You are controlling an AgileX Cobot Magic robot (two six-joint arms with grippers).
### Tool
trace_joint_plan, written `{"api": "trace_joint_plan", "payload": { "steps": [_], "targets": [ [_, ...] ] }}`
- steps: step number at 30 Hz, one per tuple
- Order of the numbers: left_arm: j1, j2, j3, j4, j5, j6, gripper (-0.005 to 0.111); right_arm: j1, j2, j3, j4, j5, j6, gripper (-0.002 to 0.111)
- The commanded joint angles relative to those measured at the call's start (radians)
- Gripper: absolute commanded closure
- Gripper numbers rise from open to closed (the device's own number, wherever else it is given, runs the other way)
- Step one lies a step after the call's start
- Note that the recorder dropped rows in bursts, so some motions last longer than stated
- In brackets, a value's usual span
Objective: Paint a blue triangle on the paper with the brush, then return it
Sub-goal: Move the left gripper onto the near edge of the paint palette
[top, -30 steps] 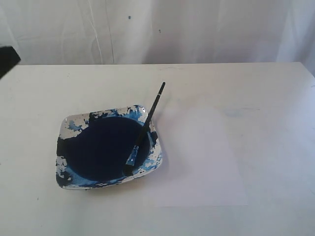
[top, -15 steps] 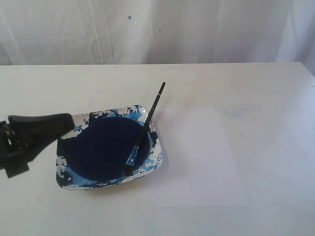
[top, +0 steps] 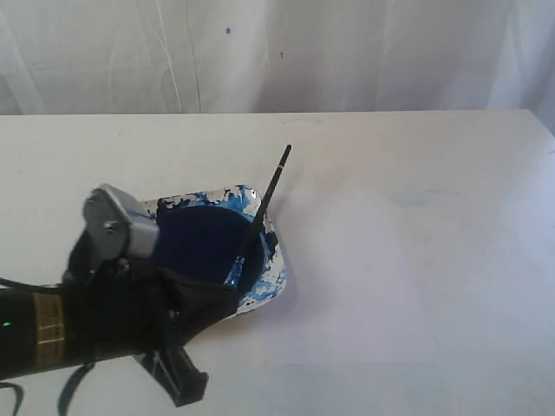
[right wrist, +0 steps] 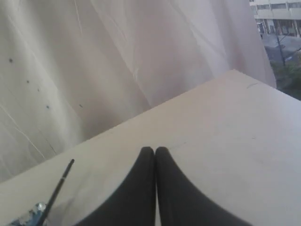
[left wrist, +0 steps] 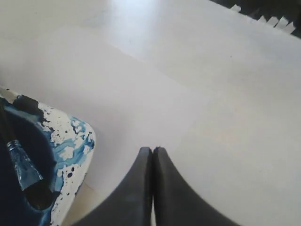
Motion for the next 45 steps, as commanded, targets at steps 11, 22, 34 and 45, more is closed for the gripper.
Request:
{"api": "trace_joint_plan", "payload": {
  "steps": [11,22,34,45],
  "targets": [
    [-0.029,0.4,-0.179,-0.024,-0.019,0.101,0.107,0.003,-0.005,0.002,0.004,-0.021,0.092,0.108],
    [-0.07,0.484,-0.241,-0.016,0.043,0.124,0.107,0.003,-0.005,0.002,0.004,-0.016,0.092,0.108],
    [-0.072,0.485,-0.241,-0.099,0.122,0.3,0.107,0.003,-0.005,0.002,0.004,-0.065,0.091,0.108],
    [-0.072,0.485,-0.241,-0.113,0.133,0.296,0.107,0.003,-0.005,0.002,0.004,-0.05,0.091,0.108]
  ]
}}
